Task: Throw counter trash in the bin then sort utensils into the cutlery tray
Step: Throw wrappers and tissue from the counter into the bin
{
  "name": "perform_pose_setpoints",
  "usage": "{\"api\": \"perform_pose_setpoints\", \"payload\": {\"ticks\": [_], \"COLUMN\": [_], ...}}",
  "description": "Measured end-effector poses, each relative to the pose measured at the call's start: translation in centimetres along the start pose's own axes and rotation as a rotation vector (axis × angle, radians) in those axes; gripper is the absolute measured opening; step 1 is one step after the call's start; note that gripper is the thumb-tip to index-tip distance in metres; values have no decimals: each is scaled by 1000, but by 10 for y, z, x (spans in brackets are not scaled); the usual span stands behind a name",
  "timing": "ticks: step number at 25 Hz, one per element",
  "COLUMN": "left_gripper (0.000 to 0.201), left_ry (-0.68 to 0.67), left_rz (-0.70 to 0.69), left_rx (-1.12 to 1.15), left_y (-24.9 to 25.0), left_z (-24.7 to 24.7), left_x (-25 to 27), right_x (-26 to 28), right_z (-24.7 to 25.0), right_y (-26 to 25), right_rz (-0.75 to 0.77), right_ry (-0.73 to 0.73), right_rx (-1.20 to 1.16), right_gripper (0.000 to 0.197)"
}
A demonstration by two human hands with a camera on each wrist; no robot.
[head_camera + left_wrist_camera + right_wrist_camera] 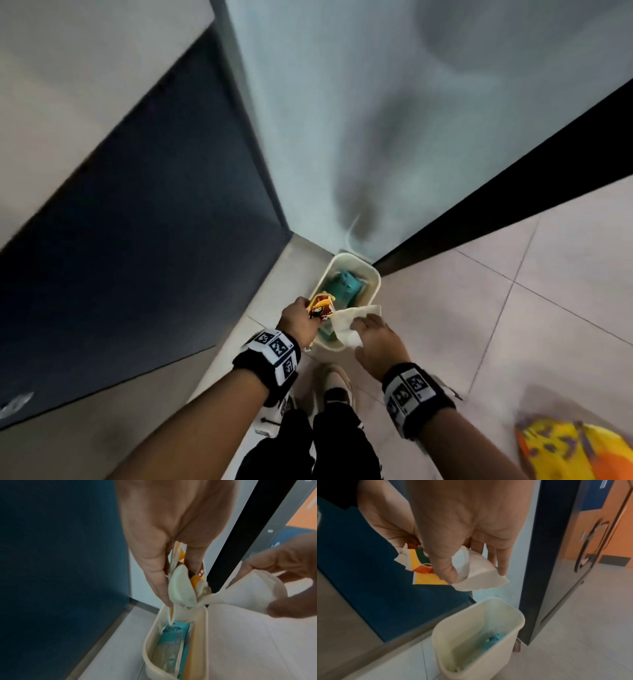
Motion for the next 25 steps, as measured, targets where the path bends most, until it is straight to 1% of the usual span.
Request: {"api": "perform_pose_setpoints", "payload": {"ticks": [3, 6, 8, 10, 11, 12, 14, 17, 20, 22, 24, 25], "left_gripper": [38, 38, 42, 55, 61, 61, 50, 42, 36, 35, 32, 27], "left_ry": [-20, -15, -38, -125, -171, -193, -176, -87, -47, -35, 13, 50], "left_rz": [64, 90, 85, 56, 50, 40, 52, 85, 43, 6, -32, -67], "left_rx": [-75, -120, -146, -191, -214, -223, -142, 52, 158, 226, 289, 330], "left_y": [-40, -63, -69, -73, -76, -75, -69, -49, -11, 24, 59, 74], "left_z": [-38, -63, -75, -88, -91, -89, -71, -25, 21, 56, 99, 124], "left_x": [-71, -116, -137, -150, -149, -147, -125, -64, 14, 74, 136, 166], "right_x": [-65, -111, -135, -147, -147, -144, -124, -70, -8, 37, 79, 99], "right_z": [-45, -77, -93, -99, -100, -95, -76, -30, 35, 91, 146, 173], "right_y": [18, 24, 29, 33, 34, 34, 27, 1, -30, -51, -79, -95], "right_rz": [-26, -6, 3, 3, -8, -27, -71, -66, -28, 0, 70, 114], "right_ry": [-18, -70, -92, -102, -110, -100, -72, -21, 37, 77, 118, 150], "right_rx": [124, 270, 318, 303, 262, 184, 4, -103, -148, -165, -150, -146], "right_gripper": [42, 40, 40, 45, 48, 49, 45, 42, 40, 38, 34, 33]}}
Point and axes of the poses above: each hand's wrist, its own x-axis away from the middle knuckle, its own z-axis out of the back of the hand, y = z × x, the point moved 10 cm from there along -x, towards the middle knuckle, and after that the axes turned 11 degrees about x, right-handed, at the moved point
